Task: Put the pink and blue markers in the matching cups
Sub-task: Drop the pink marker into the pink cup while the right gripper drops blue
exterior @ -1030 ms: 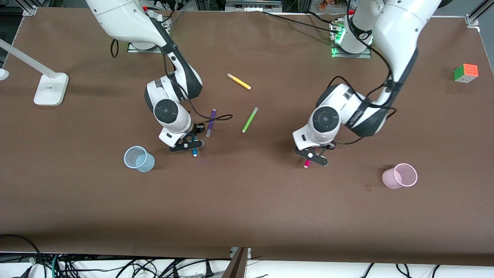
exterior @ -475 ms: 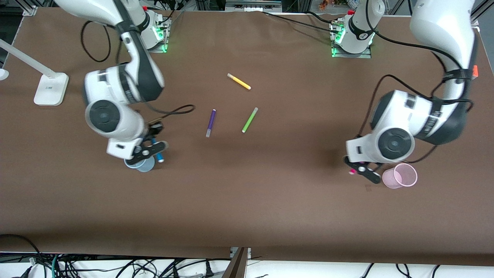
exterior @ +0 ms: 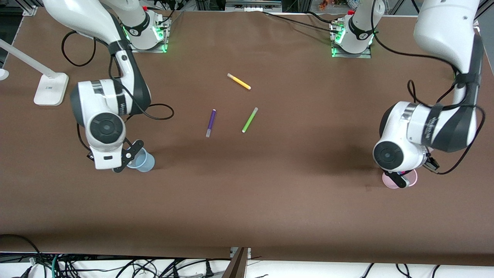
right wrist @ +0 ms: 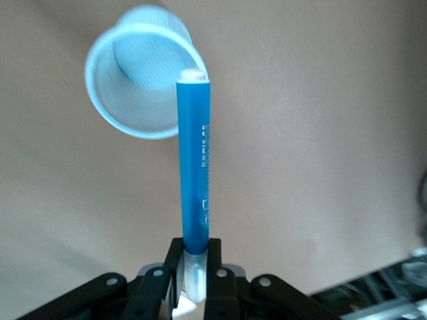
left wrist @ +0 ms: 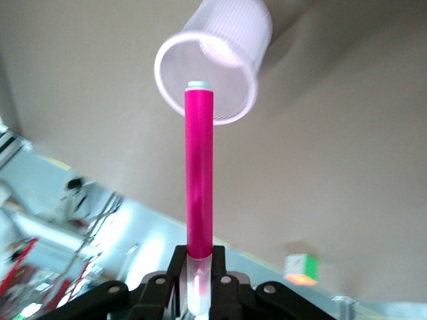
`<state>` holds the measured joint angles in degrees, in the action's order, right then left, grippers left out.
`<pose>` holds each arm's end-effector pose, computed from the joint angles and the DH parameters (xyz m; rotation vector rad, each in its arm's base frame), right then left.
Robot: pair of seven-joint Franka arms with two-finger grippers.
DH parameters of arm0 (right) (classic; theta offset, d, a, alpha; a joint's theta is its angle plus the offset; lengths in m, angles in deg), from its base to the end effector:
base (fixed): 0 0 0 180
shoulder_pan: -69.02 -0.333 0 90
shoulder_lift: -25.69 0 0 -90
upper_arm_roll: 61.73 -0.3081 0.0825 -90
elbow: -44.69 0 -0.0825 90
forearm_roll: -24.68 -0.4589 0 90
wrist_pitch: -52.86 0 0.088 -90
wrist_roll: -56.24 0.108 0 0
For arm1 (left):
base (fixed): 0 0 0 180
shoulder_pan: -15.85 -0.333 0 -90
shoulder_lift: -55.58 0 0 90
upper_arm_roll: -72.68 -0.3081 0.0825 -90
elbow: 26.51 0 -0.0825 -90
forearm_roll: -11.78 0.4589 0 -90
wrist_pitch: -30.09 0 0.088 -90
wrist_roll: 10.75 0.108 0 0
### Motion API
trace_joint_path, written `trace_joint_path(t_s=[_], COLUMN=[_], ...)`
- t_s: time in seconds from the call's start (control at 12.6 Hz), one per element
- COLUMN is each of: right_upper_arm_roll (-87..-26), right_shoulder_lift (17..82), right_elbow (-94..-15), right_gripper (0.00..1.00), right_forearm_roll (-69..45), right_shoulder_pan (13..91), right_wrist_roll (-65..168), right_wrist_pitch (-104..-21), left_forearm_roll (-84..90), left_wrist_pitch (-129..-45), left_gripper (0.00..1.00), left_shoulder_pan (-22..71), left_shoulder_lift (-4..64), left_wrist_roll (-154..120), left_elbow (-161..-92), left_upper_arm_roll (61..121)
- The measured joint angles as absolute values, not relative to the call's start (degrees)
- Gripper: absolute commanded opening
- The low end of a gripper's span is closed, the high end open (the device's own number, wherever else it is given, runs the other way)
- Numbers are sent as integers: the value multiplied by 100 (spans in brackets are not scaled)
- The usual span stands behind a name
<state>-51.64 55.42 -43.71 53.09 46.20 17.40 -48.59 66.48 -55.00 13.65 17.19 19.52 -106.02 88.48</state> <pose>0.7157 0.1329 0.3053 2.2365 1.3456 -0.5379 0.7427 -0.0466 0.2843 -2.0841 1.0705 0.7750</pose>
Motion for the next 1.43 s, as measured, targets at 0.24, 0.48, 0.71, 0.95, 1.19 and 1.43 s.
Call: trace_joint_path(t_s=[0.24,0.48,0.71,0.95,1.19,1.43], right_upper_arm_roll=[-5176,-5197,-5199,-5200,-5200,-5190], right_shoulder_lift=[5804,6047,6261,6456,6572,6569], right_elbow=[-4366,-4364,-4361,-4360,-4357,-4084], right_gripper=[0,0,0,20,100,100], right_forearm_roll=[6128,6738,7030,7171,7180,7057], right_shoulder_pan=[4560,4357,4102,4035,3986,3982], right_wrist_roll=[1211,1104,1104,1104,1119,1145], right_wrist_pitch=[-4861,-4863,-4862,-4865,-4906,-4901], left_forearm_roll=[7443,7601,7718,7718,7324,6657], left_wrist_pitch=[-5504,-5530,-5532,-5525,-5510,-5313], left_gripper=[0,92,100,100,100,100], left_shoulder_pan=[1391,1402,1433,1490,1505,1496], left_shoulder_lift=[1150,905,898,918,1028,1407], left_wrist_roll=[1985,1985,1971,1962,1957,1941], left_elbow=[-10617,-10610,-10583,-10505,-10383,-10277], left_upper_arm_roll=[8836,8829,8828,8832,8840,8837])
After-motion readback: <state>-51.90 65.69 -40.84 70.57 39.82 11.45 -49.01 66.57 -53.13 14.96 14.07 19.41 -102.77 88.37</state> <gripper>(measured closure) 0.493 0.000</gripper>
